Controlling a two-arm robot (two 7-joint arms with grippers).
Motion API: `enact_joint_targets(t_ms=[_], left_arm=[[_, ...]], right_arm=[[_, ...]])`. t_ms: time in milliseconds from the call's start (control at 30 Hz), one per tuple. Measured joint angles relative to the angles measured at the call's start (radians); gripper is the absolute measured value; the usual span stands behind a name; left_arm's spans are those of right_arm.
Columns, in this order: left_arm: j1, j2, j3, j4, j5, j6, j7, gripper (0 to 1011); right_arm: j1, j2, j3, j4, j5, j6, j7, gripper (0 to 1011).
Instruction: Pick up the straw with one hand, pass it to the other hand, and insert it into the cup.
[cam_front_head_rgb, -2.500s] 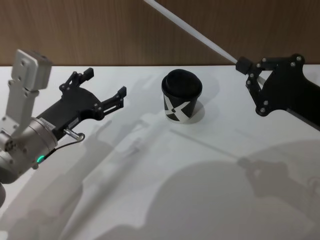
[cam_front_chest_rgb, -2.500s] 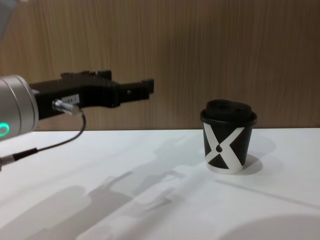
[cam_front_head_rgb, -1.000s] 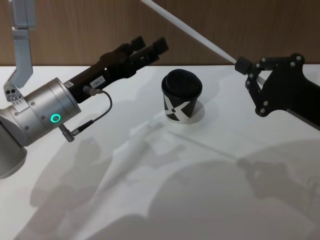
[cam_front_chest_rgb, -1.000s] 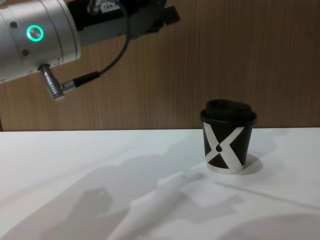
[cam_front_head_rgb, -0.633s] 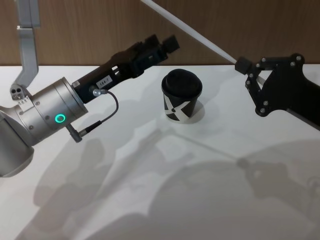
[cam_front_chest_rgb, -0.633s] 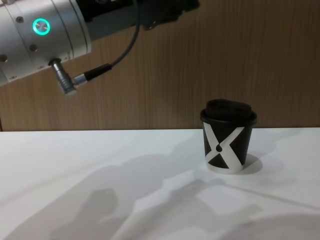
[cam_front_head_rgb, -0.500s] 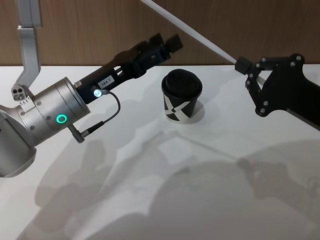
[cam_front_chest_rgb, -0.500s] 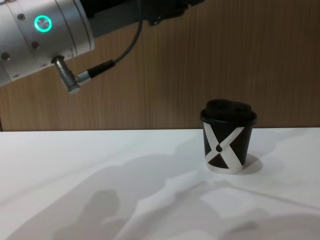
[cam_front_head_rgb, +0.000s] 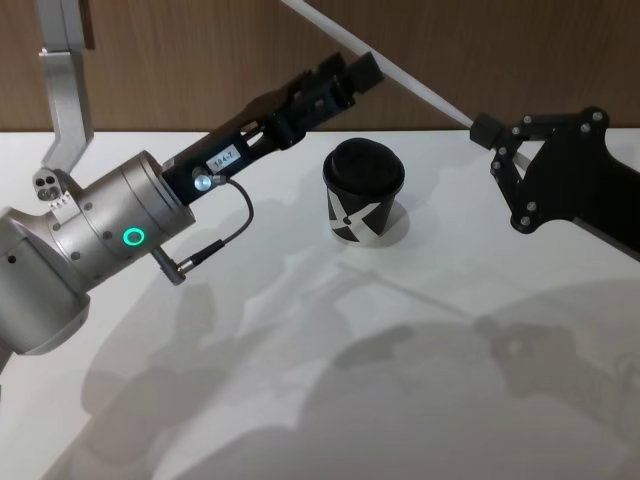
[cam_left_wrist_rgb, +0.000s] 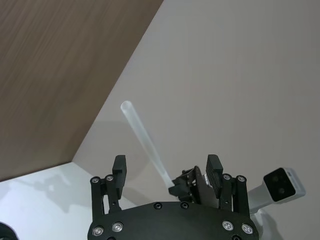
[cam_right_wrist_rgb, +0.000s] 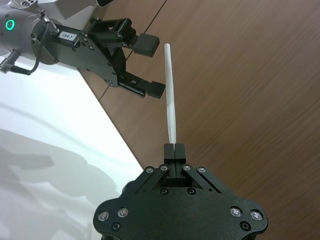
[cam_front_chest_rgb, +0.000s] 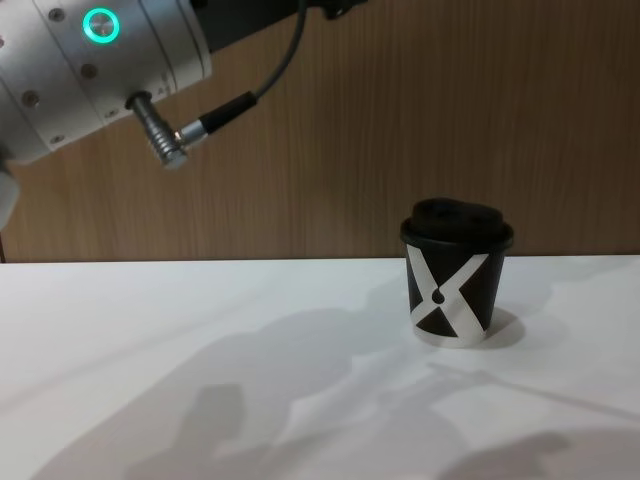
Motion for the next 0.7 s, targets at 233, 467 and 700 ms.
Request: enact_joint_targets(t_ms=[233, 467, 700], left_arm=[[-0.001, -0.019, 0.001, 0.007, -0.03, -0.004, -0.001, 1000], [-0.005, -0.034, 0.004, 0.019, -0.054, -0.008, -0.001, 1000], [-0.012, -0.045, 0.009, 0.032, -0.075, -0.011, -0.006, 1000]], right_arm=[[0.0, 0.0, 0.0, 0.0, 0.0, 0.0, 0.0, 2], [0.0, 0.0, 0.0, 0.0, 0.0, 0.0, 0.0, 2], [0.0, 0.0, 0.0, 0.0, 0.0, 0.0, 0.0, 2]])
